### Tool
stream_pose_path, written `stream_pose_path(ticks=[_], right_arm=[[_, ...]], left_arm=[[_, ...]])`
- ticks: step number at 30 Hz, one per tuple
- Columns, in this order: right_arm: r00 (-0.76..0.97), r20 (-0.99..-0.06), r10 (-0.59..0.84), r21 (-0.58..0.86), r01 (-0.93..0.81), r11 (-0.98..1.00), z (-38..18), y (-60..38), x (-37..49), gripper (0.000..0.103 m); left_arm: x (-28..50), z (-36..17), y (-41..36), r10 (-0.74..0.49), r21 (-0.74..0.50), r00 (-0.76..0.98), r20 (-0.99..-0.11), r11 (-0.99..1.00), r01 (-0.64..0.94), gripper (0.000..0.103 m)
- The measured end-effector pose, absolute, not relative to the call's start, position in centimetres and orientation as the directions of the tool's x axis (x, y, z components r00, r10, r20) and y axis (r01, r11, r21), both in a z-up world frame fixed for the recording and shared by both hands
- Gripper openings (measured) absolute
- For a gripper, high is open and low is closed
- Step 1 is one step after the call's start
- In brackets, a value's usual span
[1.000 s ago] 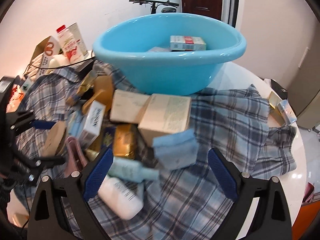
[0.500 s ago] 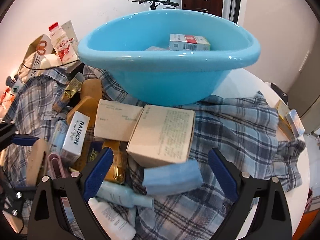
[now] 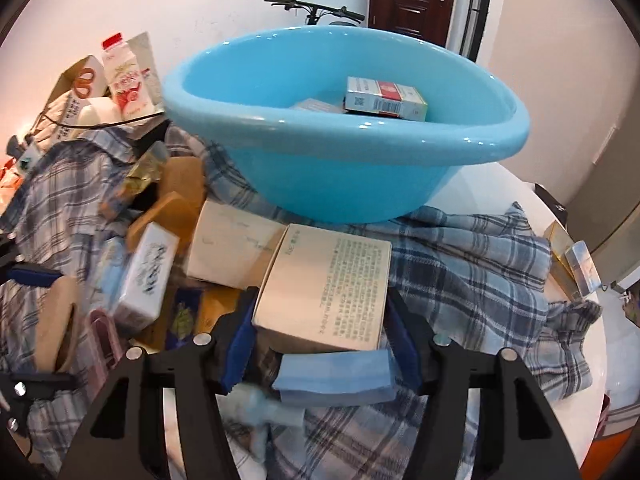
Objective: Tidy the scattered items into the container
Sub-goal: 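Close the right tool on the cream cardboard box while the left holds the wooden disc, then carry the wooden disc and cardboard box over the blue basin with both tools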
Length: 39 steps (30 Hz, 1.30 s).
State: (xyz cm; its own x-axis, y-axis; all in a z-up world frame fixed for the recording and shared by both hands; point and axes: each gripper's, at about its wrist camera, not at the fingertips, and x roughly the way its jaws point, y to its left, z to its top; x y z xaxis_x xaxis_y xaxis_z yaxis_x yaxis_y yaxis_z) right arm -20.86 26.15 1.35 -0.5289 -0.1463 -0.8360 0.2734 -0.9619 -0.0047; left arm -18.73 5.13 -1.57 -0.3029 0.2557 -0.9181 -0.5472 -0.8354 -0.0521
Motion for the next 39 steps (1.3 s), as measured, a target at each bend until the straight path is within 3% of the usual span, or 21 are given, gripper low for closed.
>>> stream_pose_path(ticks=[11,39], right_arm=[[-0.568,-0.795,-0.211,0.005,0.342,-0.940,5.4,25.5,-16.0,0.059],[-0.576,-0.770,-0.274,-0.004,0.434,-0.901,7.8,23.4,-10.9,0.060]], left_arm=[[-18.1,-1.0,6.5,0.264,-0.043,-0.308,-0.914,-0.819,-0.572,0.081],[-15.8,1.1,7.6,0.255,0.001,-0.345,-0.903,-0.802,-0.598,0.081]])
